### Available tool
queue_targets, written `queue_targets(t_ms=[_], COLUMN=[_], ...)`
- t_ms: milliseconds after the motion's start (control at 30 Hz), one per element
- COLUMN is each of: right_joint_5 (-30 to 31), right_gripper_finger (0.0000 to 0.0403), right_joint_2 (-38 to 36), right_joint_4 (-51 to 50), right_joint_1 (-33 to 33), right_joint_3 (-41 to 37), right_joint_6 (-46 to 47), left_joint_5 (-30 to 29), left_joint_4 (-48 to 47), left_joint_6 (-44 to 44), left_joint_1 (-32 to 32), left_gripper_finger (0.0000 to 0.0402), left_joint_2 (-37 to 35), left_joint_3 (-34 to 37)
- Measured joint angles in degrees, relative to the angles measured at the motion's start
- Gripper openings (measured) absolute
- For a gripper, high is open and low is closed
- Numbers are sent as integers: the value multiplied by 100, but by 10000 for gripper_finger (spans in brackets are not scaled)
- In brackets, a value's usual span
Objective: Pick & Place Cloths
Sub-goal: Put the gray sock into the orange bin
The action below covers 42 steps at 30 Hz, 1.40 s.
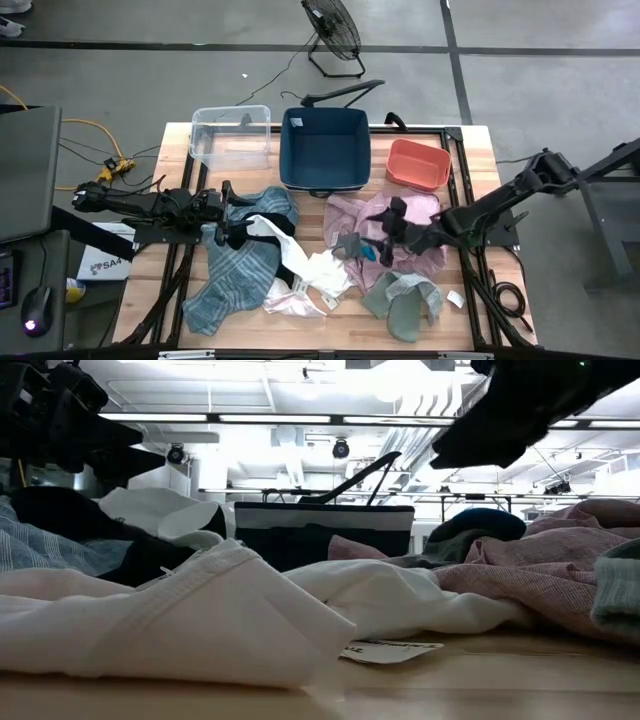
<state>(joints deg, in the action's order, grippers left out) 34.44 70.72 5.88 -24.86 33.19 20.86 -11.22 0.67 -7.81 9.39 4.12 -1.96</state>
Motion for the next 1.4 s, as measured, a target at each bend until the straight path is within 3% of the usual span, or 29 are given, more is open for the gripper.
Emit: queue_targets(t_ms=[400,733,1000,1133,1400], right_joint_5=[114,342,686,747,676], right_gripper_finger=[270,270,267,228,85], right_joint_2=[638,1396,1577,1578,1578], right_joint_4=[34,22,-17,-166,-392], right_joint_1=[-694,-649,-649,-649,-649], right_joint_3=[107,107,107,107,107], right_joint_6=[874,1069,1086,1088,1103], left_joint_5=[0,1,0,0,0], left_joint_4=[0,0,0,0,0], left_joint_6=[-1,-1,0,0,0], left_joint_1=[1,2,2,1,2], left_gripper_finger=[257,257,257,257,257], left_joint_2=[0,0,0,0,0], left_joint_3=[0,0,0,0,0])
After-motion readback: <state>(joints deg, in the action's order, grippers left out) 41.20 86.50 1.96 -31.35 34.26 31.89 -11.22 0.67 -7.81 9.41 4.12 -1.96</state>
